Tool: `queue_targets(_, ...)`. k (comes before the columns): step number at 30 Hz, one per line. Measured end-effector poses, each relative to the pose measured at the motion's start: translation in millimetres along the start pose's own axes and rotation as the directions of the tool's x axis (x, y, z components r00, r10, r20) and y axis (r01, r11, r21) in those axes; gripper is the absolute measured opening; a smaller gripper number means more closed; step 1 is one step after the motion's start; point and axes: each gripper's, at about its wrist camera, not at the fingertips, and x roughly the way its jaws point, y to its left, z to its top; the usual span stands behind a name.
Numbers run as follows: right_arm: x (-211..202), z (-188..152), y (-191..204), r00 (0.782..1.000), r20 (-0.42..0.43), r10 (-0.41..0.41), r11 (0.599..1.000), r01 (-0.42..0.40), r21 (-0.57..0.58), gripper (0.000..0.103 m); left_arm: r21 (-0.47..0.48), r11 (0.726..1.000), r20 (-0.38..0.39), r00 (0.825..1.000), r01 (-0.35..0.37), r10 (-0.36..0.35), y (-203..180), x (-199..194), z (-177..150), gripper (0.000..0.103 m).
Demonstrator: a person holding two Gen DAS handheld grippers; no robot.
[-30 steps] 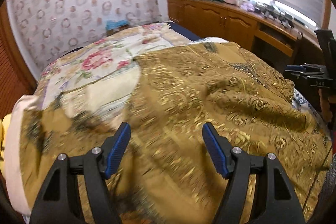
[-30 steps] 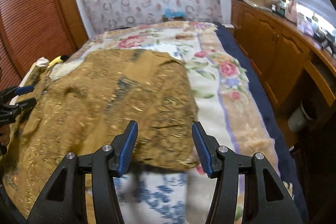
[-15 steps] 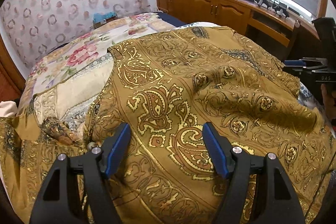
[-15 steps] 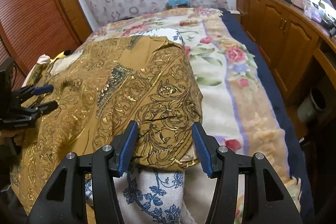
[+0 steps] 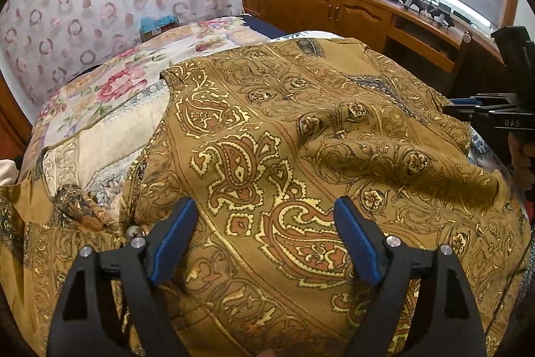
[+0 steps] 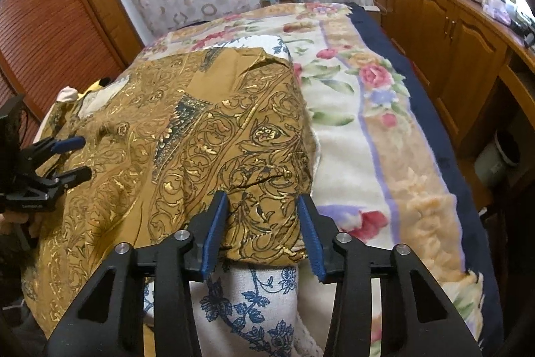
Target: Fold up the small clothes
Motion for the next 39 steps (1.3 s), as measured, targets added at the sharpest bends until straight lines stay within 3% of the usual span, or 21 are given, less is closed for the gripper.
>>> queue_targets(10,-11.2,3.9,15.8,0.987,-0.008,-0.158,0.985,0.157,-0.067,0.01,-0.002,1.0,0.003,1.0,-0.001,0.001,0.7,0.9,-0.7,0.086)
queue_targets(14,-27.3,10.8,29.3,0.977,0.048,-0.21,0.972,0.214,-0.093,0.009,-0.01,1.0,0.017,1.0,-0.012,0.013,0.5,-3.2,-1.8,0.086)
queue_targets(18,-42.7,21.2,49.7,0.972,0.115,-0.207,0.969,0.22,-0.115,0.009,-0.007,0.999,0.078,0.996,-0.042,0.042,1.8,-19.0,-0.6,0.086)
queue_targets(25,-46.8,31.2,97.1,0.979,0.175,-0.105,0.972,0.138,-0.191,0.009,-0.061,0.997,0.206,0.977,-0.046,0.058,22.1,-49.0,5.2,0.086)
queue_targets(34,-1.9,11.1,148.2,0.999,0.028,0.022,0.964,-0.014,-0.265,0.009,-0.118,0.993,0.226,0.974,-0.006,0.032,49.3,-57.4,1.2,0.086)
queue_targets(39,-4.6,7.5,146.7,0.999,0.023,0.028,0.969,-0.022,-0.248,0.028,-0.123,0.992,0.232,0.972,0.003,0.026,54.3,-56.6,-4.6,0.086)
